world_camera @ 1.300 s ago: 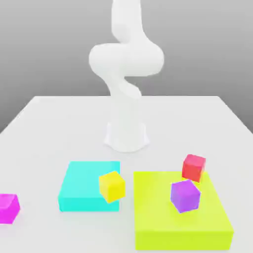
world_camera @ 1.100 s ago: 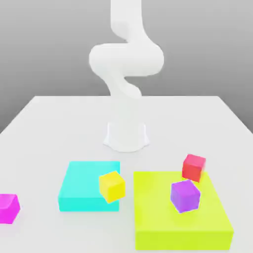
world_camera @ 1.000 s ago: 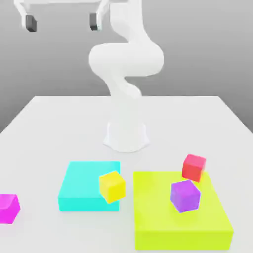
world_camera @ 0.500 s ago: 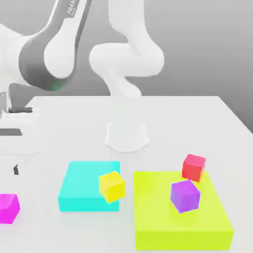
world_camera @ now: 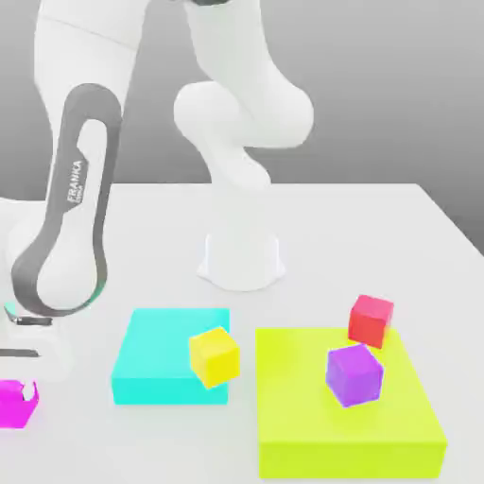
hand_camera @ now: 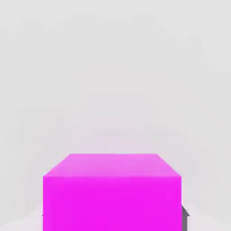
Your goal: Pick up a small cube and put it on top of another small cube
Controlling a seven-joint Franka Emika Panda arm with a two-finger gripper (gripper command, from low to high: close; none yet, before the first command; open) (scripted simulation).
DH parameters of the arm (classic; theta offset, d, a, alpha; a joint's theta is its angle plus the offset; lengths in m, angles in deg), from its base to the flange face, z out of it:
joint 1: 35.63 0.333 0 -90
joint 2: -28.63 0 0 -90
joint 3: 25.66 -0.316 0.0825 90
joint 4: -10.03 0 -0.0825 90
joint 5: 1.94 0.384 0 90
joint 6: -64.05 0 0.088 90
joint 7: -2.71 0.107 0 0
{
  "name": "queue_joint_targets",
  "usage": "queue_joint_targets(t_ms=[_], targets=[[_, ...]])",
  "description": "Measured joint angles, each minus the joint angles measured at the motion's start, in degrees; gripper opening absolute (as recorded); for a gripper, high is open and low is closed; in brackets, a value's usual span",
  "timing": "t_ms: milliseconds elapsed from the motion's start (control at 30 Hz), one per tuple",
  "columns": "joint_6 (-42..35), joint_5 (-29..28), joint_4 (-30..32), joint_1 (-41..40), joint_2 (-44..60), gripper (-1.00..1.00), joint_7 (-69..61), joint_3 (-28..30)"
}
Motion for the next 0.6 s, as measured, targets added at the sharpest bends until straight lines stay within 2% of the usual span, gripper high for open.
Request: queue_joint_targets(t_ms=[200,433,600], targets=[[-6.8,-7.8,2.7,5.1,-9.9,-1.0,6.3,5.4],[-11.7,-9.3,10.1,17.1,-22.7,-1.0,17.2,-3.0],[-15.6,-12.0,16.6,29.7,-34.1,-1.0,28.5,-10.6]])
